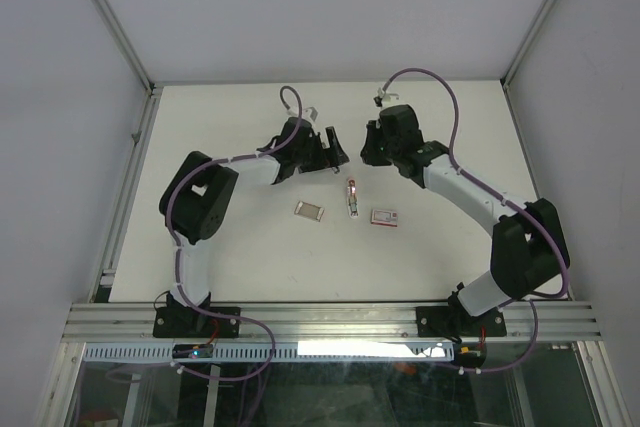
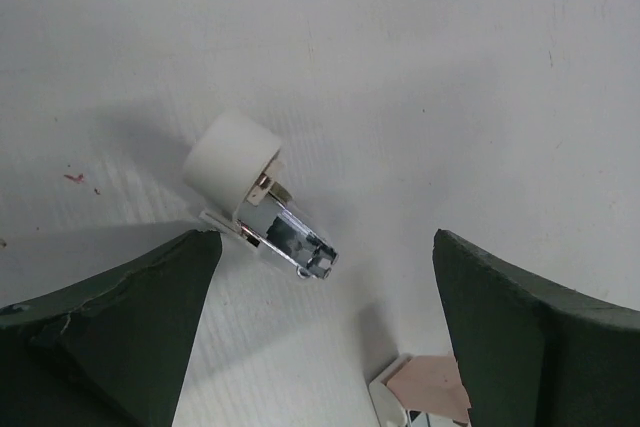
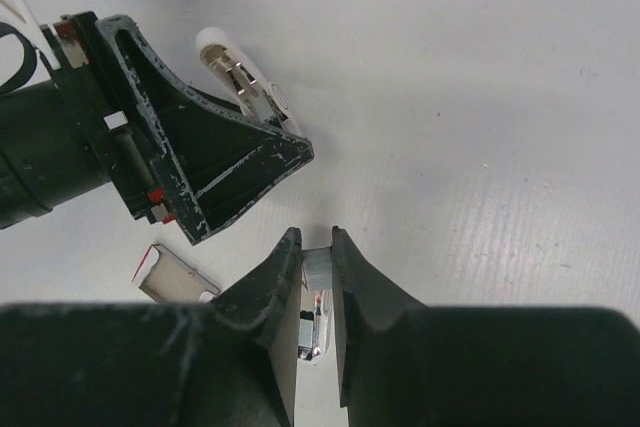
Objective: Load the staples into the stapler
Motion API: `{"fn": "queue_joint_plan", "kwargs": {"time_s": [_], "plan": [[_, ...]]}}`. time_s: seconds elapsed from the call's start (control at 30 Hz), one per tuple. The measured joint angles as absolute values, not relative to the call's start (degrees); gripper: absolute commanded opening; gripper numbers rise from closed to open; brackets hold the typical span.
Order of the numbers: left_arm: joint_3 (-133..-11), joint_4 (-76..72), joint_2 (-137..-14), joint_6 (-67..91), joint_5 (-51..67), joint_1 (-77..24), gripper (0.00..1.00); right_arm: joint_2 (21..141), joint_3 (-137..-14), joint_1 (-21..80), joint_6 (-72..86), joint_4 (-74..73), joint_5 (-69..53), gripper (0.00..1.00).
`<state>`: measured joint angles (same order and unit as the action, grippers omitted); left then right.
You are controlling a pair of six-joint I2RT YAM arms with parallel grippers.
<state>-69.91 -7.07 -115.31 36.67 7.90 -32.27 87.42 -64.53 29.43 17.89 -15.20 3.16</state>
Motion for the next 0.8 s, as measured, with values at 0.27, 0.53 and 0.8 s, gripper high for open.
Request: {"fn": "queue_joint_plan", "kwargs": {"time_s": [0.27,0.53,0.8], "plan": [[-73.4,-6.9,-118.0,34.9,7.9,-32.3,0.94,87.4,-63.9,29.4,18.1,-15.2,2.9,0.17],[-67.9,-6.8,-113.1,33.4,6.5,-31.1,0.96,88.9,-64.2,29.4,18.8,-14.7,2.3,0.17],[-59.7,-4.1,-93.1,34.2,10.5,-20.2,0.99,96.3,-69.3,33.4,19.2,-14.6,4.8,0.17]]}}
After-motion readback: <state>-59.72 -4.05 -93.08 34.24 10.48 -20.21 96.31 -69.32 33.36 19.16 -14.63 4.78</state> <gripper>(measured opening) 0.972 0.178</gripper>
